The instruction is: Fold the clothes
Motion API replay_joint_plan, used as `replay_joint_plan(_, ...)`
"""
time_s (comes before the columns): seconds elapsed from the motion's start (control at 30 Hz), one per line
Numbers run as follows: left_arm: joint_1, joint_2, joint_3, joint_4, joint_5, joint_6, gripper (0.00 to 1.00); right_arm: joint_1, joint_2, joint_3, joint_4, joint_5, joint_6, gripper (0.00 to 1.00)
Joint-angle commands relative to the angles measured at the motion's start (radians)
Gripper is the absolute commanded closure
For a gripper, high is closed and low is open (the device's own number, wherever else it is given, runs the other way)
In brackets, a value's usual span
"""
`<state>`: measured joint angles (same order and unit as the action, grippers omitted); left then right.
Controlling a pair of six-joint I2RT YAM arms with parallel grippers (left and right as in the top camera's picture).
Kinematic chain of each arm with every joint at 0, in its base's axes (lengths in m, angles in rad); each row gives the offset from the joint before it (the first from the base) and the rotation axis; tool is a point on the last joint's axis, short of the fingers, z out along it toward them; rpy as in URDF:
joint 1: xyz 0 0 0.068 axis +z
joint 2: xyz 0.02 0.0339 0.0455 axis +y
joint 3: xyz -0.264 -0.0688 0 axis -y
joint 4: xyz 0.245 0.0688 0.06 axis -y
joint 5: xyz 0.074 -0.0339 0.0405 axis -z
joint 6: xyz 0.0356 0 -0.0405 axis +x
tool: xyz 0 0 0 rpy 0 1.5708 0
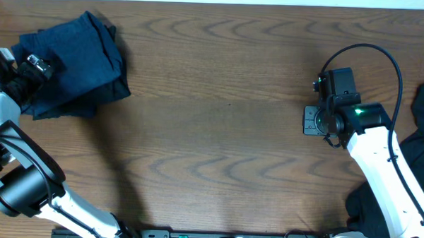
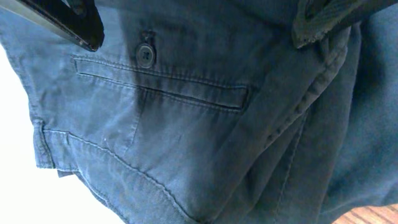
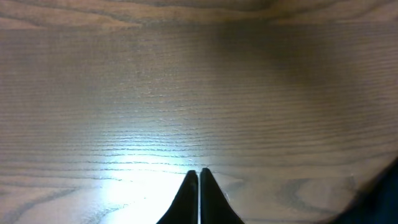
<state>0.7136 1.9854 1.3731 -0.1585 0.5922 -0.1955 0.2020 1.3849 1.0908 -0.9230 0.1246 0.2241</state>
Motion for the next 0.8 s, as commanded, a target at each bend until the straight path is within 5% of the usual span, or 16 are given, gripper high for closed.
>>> replay_joint_plan(0.0,0.011,-0.050,0.020,-0.004,0.042,-0.009,0.02,-0.006,0.000,0.005,-0.002,0.006,-0.007,0.87)
replay_joint_plan(0.17,-0.024,-0.197,0.026,0.003,0.063,-0.008,0.02,-0.006,0.001,0.005,0.021,0.006,-0.007,0.61)
replay_joint_plan(0.47,-0.269,-0.336,0.026,-0.101,0.041,0.060,0.02,-0.005,0.002,0.005,0.071,-0.002,-0.008,0.47)
replay_joint_plan(0.77,-0.735,-0.340,0.026,-0.358,-0.378,0.192,0.02,-0.006,0.012,0.005,0.199,-0.043,-0.008,0.35)
